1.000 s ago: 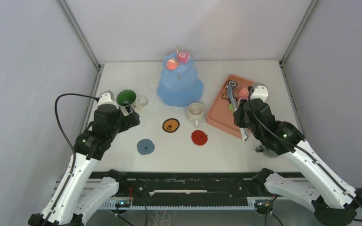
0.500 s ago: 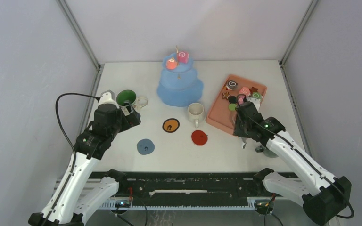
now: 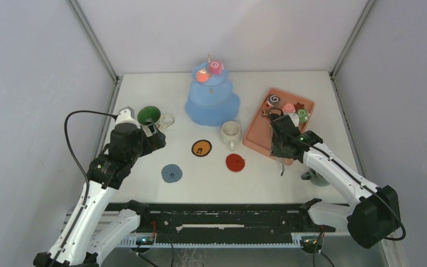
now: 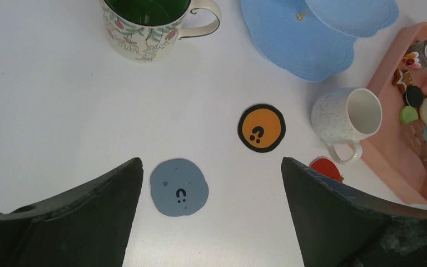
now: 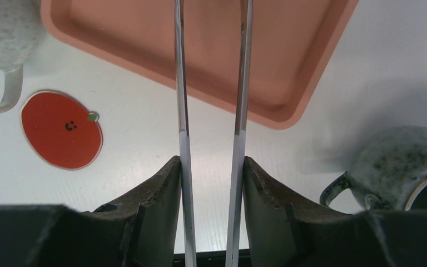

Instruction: Serve the afternoon tea

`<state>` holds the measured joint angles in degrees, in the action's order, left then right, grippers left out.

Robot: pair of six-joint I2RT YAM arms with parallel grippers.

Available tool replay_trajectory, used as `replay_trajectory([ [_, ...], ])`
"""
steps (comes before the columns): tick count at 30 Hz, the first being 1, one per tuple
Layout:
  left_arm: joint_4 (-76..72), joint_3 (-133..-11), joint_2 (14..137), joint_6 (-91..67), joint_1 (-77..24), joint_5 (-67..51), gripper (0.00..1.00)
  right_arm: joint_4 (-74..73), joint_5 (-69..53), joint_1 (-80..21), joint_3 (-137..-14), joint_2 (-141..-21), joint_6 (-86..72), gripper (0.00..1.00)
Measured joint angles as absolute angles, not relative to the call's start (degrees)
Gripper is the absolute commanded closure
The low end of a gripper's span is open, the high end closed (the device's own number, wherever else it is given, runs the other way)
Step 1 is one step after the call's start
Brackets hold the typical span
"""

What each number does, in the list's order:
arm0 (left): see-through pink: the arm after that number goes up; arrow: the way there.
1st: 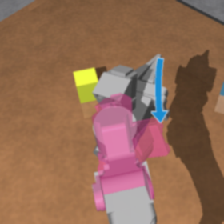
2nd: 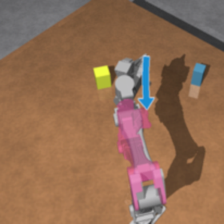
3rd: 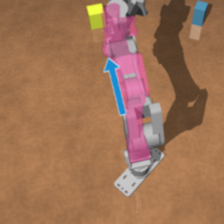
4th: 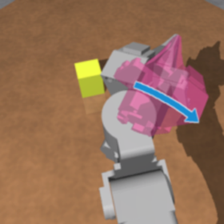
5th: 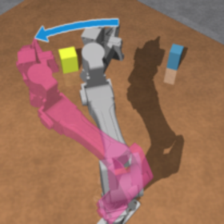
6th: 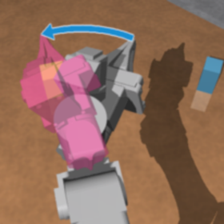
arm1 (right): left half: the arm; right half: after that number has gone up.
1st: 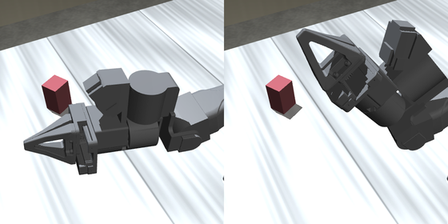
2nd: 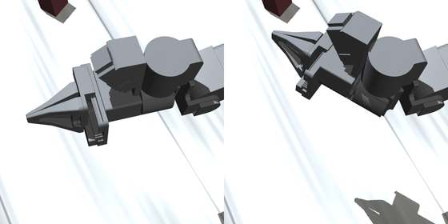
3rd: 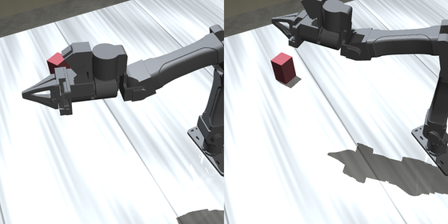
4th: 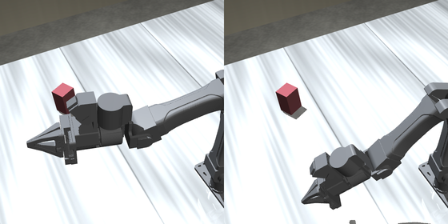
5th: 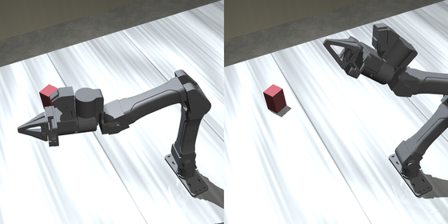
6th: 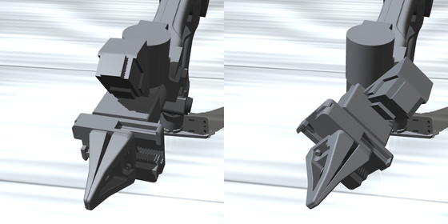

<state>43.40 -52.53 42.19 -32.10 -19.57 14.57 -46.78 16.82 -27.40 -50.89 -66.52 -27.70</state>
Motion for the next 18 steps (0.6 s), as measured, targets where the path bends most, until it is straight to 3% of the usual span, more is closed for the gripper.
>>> replay_trajectory([
  [18, 42.8, -52.5, 44.3, -32.0, -19.6, 14.5, 0.02, -43.0, 16.8, -23.9, -52.9, -72.3, -23.8, 0.46],
])
